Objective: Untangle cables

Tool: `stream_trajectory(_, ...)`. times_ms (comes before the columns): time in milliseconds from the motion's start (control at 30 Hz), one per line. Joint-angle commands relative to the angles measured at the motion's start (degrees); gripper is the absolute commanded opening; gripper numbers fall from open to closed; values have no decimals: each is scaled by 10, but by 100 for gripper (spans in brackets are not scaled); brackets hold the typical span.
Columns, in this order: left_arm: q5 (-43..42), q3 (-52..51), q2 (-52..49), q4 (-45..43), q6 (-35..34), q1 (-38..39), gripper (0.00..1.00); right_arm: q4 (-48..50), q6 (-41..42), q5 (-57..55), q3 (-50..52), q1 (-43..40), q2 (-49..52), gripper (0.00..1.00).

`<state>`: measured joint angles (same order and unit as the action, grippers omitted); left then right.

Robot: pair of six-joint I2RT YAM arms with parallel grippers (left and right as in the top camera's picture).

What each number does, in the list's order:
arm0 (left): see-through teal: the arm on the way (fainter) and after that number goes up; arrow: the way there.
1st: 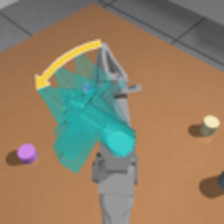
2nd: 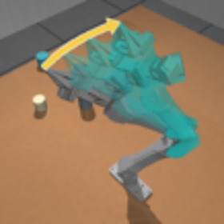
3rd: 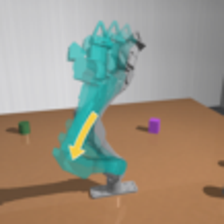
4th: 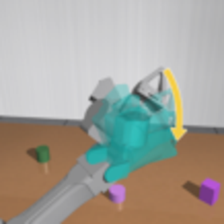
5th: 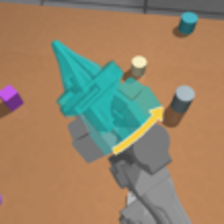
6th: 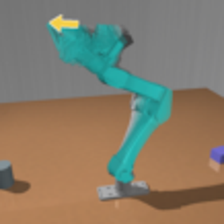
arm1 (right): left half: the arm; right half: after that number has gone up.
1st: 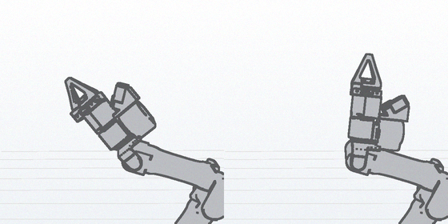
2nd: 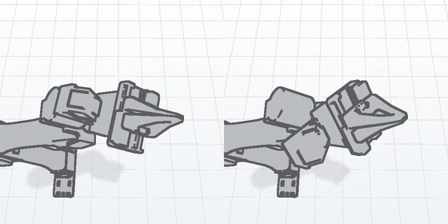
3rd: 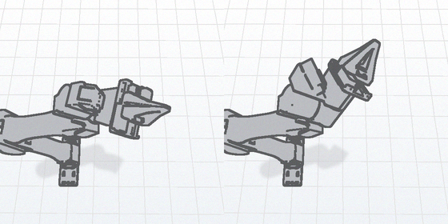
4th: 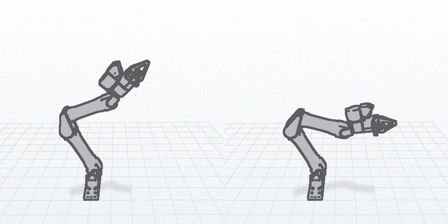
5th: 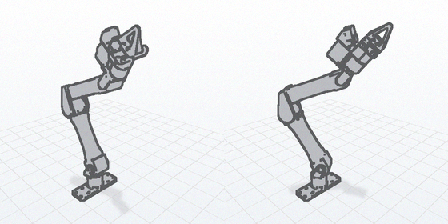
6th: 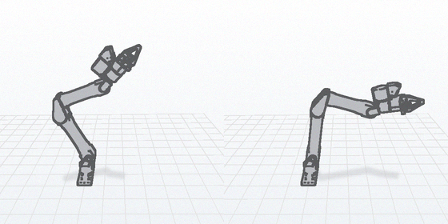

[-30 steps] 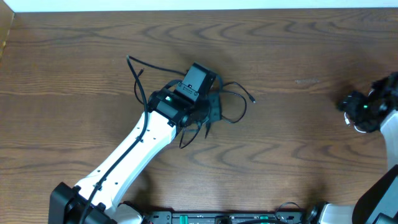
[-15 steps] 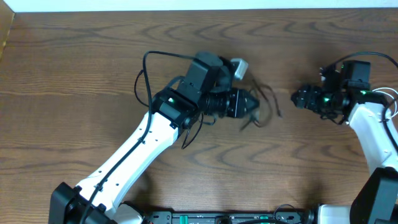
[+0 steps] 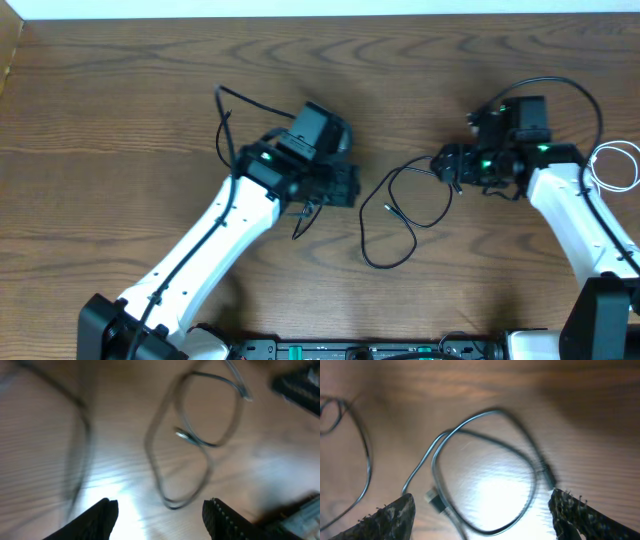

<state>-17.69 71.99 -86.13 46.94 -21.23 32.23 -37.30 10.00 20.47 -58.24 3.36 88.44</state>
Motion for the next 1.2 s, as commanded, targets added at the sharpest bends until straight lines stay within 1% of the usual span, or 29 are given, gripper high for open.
stream_trajectory(0,56,4,21,21,11,-48,59,-11,-5,4,-3,47,0,82)
stream_trajectory(67,56,4,26,31,11,-75,59,-12,-5,-10,0,74,0,82)
stream_trajectory(200,56,4,32,57,11,-134,60,-15,-5,-73,6,131,0,84)
stream_trajectory(400,55,4,32,88,11,-187,60,2,-5,-83,23,215,1,85)
stream_trajectory(633,55,4,32,92,11,-191,60,63,-5,-91,61,318,1,85)
stream_trajectory(733,55,4,32,92,11,-191,60,78,-1,-108,74,357,1,83)
stream_trajectory(967,55,4,32,92,11,-191,59,73,104,-198,88,436,4,79)
stream_trajectory(1067,55,4,32,92,11,-191,60,71,122,-197,92,455,14,79)
stream_trajectory(1167,55,4,32,92,11,-191,59,57,123,-197,93,470,26,77)
